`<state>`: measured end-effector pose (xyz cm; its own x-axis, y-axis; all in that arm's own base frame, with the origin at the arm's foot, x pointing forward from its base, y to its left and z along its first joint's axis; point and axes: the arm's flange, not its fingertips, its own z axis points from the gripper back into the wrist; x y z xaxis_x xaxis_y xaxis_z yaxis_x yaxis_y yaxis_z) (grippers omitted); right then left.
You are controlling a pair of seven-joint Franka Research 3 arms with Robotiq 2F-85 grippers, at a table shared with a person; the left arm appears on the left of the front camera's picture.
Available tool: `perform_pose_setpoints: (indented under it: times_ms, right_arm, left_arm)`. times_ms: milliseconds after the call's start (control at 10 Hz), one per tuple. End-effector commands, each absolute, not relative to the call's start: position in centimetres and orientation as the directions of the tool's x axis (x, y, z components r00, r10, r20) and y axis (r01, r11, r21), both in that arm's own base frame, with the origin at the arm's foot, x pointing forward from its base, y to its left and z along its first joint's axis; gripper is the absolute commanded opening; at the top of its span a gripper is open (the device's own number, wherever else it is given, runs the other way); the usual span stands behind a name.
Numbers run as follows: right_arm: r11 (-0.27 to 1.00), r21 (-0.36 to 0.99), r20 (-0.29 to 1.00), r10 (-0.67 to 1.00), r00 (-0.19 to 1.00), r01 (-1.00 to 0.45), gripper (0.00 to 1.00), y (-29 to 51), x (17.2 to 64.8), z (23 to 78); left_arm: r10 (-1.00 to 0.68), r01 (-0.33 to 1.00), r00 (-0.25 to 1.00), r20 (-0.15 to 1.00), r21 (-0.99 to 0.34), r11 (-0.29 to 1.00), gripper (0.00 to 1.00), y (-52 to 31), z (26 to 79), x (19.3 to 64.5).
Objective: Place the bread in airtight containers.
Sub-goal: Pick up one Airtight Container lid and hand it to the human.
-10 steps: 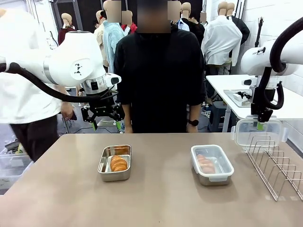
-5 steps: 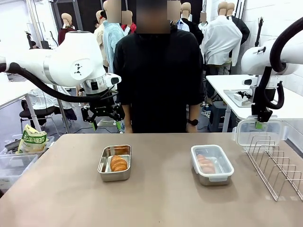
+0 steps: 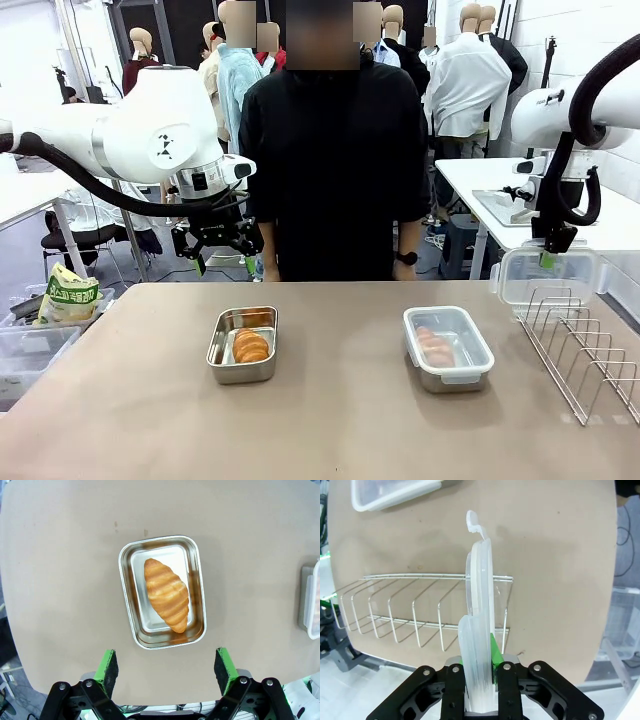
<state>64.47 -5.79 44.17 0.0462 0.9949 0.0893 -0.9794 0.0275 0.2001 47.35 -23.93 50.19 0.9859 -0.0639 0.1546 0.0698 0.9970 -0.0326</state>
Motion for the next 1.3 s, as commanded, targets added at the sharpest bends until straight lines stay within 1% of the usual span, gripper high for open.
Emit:
perform_pose_setpoints:
  times_ms: [0,300,500,600,900,1100,1200]
  right_arm:
    - [0.010,0.207,0.118,0.992,0.036,-0.978,0.00,-6.2,63.1,47.3]
    - [-0.007,0.070,0.149,0.989,0.003,-0.998,0.00,-7.2,61.7,53.0]
    - [-0.057,0.022,0.172,0.984,-0.052,-0.998,0.00,-7.4,61.6,56.0]
    - [-0.086,-0.029,0.184,0.979,-0.090,-0.996,0.00,-7.0,61.6,57.5]
    - [-0.282,-0.282,0.218,0.912,-0.348,-0.917,0.00,-2.6,61.0,62.0]
    - [-0.384,-0.494,0.184,0.831,-0.525,-0.780,0.00,1.8,59.8,65.3]
    - [-0.433,-0.556,0.159,0.782,-0.602,-0.710,0.00,3.6,59.4,66.7]
  left_arm:
    - [-0.061,0.065,0.985,0.161,-0.020,0.998,1.00,-23.8,50.4,47.3]
    - [-0.061,0.065,0.985,0.161,-0.020,0.998,1.00,-23.8,50.4,47.3]
    - [-0.061,0.065,0.985,0.161,-0.020,0.998,1.00,-23.8,50.4,47.3]
    - [-0.061,0.065,0.985,0.161,-0.020,0.998,1.00,-23.8,50.4,47.3]
    - [-0.061,0.065,0.985,0.161,-0.020,0.998,1.00,-23.8,50.4,47.3]
    - [-0.061,0.065,0.985,0.161,-0.020,0.998,1.00,-23.8,50.4,47.3]
    - [-0.061,0.065,0.985,0.161,-0.020,0.998,1.00,-23.8,50.4,47.3]
